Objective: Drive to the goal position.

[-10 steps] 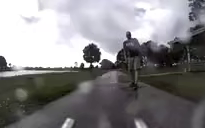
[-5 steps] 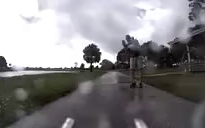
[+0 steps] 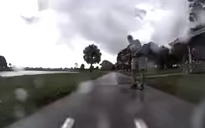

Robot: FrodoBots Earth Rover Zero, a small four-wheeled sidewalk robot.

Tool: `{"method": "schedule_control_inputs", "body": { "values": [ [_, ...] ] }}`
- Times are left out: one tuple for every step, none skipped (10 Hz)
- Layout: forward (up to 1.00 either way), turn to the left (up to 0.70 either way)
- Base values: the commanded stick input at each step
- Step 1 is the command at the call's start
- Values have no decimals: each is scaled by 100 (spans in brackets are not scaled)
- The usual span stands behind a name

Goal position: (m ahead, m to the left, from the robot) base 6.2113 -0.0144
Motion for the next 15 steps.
{"method": "schedule_control_inputs", "body": {
  "values": [
    [100, 0],
    [100, 0],
    [100, 0],
    [100, 0],
    [100, 0],
    [100, 0],
    [100, 0],
    [100, 0],
    [100, 0],
    [100, 0],
    [100, 0],
    [100, 0],
    [100, 0],
    [100, 0],
    [100, 0]
  ]
}}
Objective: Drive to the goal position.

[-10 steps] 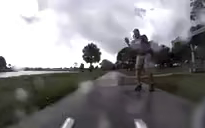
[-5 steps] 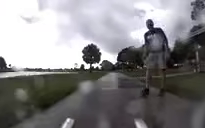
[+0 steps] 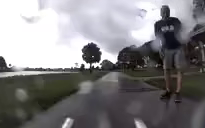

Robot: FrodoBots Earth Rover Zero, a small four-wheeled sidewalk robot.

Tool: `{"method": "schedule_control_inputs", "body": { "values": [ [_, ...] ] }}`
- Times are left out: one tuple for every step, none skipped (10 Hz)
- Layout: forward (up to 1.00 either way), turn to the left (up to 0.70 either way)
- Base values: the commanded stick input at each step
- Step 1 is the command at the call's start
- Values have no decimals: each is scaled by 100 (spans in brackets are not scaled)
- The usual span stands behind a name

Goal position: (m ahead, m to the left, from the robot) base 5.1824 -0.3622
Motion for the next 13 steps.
{"method": "schedule_control_inputs", "body": {
  "values": [
    [100, 0],
    [100, 0],
    [100, 0],
    [100, 0],
    [100, 0],
    [100, 0],
    [100, 0],
    [100, 0],
    [100, 0],
    [100, 0],
    [100, 0],
    [100, 0],
    [100, 0]
  ]
}}
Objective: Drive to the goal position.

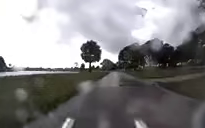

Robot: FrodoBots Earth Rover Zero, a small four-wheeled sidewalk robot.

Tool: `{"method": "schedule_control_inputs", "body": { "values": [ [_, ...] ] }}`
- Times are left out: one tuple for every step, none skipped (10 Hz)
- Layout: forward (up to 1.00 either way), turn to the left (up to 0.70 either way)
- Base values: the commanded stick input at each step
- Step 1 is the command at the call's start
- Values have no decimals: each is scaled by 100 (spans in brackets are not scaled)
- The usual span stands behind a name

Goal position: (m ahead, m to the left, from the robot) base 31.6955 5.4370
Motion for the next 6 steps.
{"method": "schedule_control_inputs", "body": {
  "values": [
    [100, 0],
    [100, 0],
    [100, 0],
    [100, 0],
    [100, 0],
    [100, 0]
  ]
}}
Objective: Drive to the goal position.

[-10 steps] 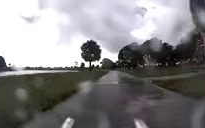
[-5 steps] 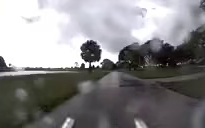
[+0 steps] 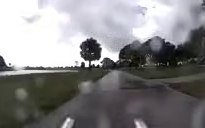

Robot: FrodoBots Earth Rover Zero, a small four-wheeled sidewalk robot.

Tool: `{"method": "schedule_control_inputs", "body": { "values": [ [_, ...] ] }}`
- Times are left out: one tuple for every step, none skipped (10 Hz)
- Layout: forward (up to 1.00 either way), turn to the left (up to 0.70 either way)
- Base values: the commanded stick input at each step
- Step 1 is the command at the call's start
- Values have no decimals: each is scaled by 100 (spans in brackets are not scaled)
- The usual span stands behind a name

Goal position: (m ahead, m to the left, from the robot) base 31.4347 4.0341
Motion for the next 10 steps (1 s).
{"method": "schedule_control_inputs", "body": {
  "values": [
    [100, 0],
    [100, 0],
    [100, 0],
    [100, 0],
    [100, 0],
    [100, 0],
    [100, -3],
    [100, -40],
    [100, -40],
    [100, -23]
  ]
}}
